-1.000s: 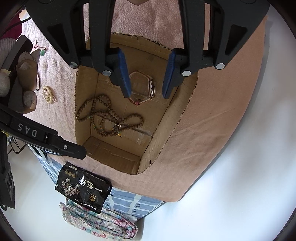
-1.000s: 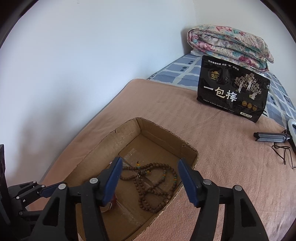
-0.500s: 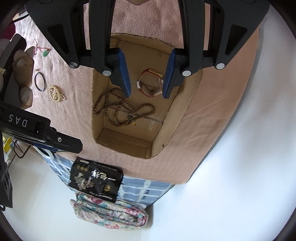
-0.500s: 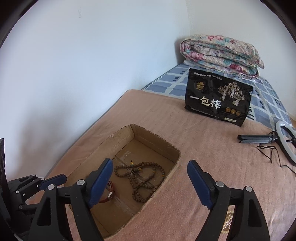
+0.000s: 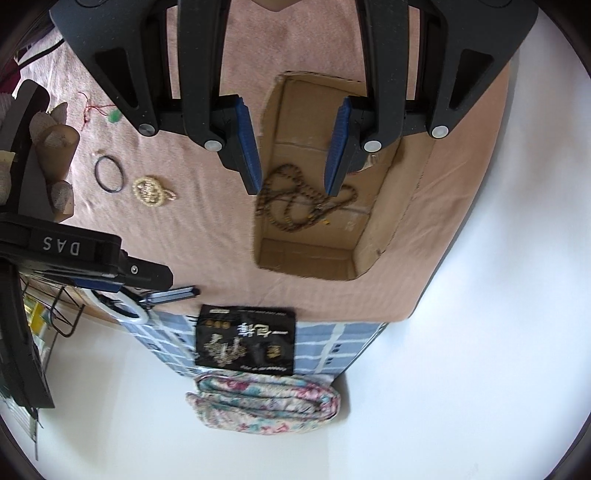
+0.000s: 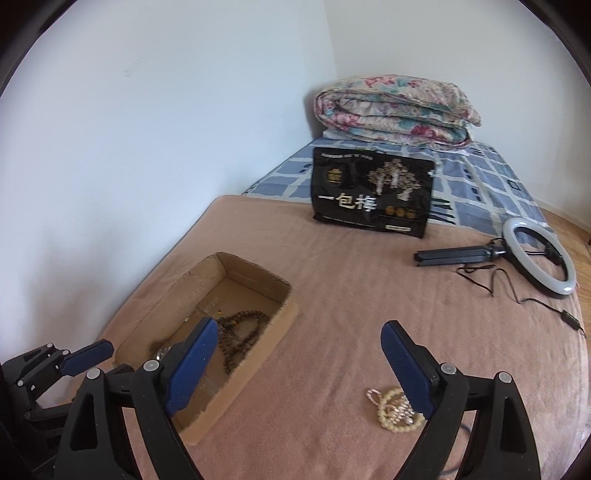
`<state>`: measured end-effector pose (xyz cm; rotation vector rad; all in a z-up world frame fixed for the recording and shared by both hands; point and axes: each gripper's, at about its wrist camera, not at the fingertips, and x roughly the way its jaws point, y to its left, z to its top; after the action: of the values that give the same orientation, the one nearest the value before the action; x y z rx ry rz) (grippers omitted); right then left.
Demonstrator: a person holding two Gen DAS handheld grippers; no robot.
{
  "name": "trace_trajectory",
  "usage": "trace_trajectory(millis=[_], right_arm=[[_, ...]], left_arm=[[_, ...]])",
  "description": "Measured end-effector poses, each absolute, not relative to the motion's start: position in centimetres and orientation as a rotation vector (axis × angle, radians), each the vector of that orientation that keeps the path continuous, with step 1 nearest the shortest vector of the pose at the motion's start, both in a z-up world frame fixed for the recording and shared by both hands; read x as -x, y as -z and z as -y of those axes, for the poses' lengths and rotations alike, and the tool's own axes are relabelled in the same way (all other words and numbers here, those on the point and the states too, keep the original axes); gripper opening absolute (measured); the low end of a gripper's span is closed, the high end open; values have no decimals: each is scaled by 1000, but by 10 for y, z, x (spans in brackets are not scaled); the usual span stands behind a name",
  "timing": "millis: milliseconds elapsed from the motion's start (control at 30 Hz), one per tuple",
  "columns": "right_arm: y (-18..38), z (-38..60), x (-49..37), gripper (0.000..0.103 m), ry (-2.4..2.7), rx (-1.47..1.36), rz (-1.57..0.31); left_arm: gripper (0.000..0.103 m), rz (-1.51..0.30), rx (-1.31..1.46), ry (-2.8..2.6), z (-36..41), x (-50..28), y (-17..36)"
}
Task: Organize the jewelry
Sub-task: 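Withdraw both grippers from the box toward the pearl necklace and blue bangle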
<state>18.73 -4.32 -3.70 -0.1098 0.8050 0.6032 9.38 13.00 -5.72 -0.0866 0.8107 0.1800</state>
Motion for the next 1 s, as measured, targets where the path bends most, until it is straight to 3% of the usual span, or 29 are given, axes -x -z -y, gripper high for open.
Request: trace_trajectory(millis=[167, 300, 433, 533, 1000], right_arm=[[32, 73, -182, 92, -553, 106, -798], [27, 99, -177, 92, -524, 105, -797], [21, 122, -170, 92, -480, 130, -761], [17, 143, -161, 103, -446, 153, -718], [44, 213, -166, 103, -350, 128, -776]], left_arm=[[36, -792, 56, -140, -104, -90, 52], [52, -784, 39, -109, -85, -89, 51], [52, -793, 21, -85, -70, -93, 55], [52, -808, 14, -67, -59, -96, 60], [52, -892, 11, 52, -21, -121, 84]])
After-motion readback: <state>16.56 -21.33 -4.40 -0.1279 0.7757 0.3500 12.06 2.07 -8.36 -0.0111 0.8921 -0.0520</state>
